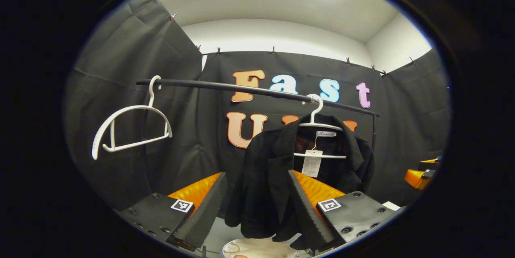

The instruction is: Grasp the clothes on the hanger with both hands and then place them into the laundry hamper below.

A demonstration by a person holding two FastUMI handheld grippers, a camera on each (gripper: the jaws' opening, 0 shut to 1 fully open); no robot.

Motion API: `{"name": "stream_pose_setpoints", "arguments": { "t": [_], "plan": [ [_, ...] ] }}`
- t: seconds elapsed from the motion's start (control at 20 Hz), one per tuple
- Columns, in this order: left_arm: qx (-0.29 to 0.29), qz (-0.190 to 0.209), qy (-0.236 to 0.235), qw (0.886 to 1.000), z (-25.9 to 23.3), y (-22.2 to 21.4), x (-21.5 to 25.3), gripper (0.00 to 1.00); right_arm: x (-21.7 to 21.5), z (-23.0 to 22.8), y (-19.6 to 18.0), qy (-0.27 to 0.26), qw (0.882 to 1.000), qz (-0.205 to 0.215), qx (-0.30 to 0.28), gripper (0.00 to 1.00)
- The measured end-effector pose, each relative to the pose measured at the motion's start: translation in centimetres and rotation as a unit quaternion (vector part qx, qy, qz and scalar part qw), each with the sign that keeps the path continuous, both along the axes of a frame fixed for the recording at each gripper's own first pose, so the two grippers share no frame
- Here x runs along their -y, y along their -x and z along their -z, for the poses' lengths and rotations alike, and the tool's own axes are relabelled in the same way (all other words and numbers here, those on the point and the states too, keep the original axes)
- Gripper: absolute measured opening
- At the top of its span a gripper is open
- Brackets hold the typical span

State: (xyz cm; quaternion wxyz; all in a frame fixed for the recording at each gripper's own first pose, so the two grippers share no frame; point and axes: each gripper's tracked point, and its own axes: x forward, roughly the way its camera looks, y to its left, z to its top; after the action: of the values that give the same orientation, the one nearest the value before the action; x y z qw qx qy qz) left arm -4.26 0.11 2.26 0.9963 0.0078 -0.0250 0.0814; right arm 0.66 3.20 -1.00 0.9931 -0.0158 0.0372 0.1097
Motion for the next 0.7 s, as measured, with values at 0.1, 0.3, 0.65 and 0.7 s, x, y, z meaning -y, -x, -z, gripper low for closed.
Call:
{"name": "stream_pose_setpoints", "arguments": {
  "t": [0.1, 0.3, 0.65, 0.7],
  "plan": [
    [-0.006, -0.005, 0.003, 1.0, 0.4, 0.6, -0.7, 0.93, -1.8, 0.3, 0.0, -0.001, 1.0, -0.014, -0.004, 0.93],
    [-0.021, -0.009, -0.001, 1.0, 1.3, 0.7, -3.1, 0.95, -5.8, 0.7, -0.3, -0.006, 0.999, -0.035, -0.011, 0.94],
    [-0.029, 0.006, -0.002, 1.0, 2.0, -1.0, -6.8, 0.96, -11.7, 1.3, -1.2, -0.025, 0.999, -0.043, -0.021, 0.93],
    [-0.029, 0.01, -0.003, 1.0, 2.1, -1.4, -7.1, 0.96, -12.4, 1.5, -1.5, -0.025, 0.998, -0.044, -0.022, 0.93]
  ]
}}
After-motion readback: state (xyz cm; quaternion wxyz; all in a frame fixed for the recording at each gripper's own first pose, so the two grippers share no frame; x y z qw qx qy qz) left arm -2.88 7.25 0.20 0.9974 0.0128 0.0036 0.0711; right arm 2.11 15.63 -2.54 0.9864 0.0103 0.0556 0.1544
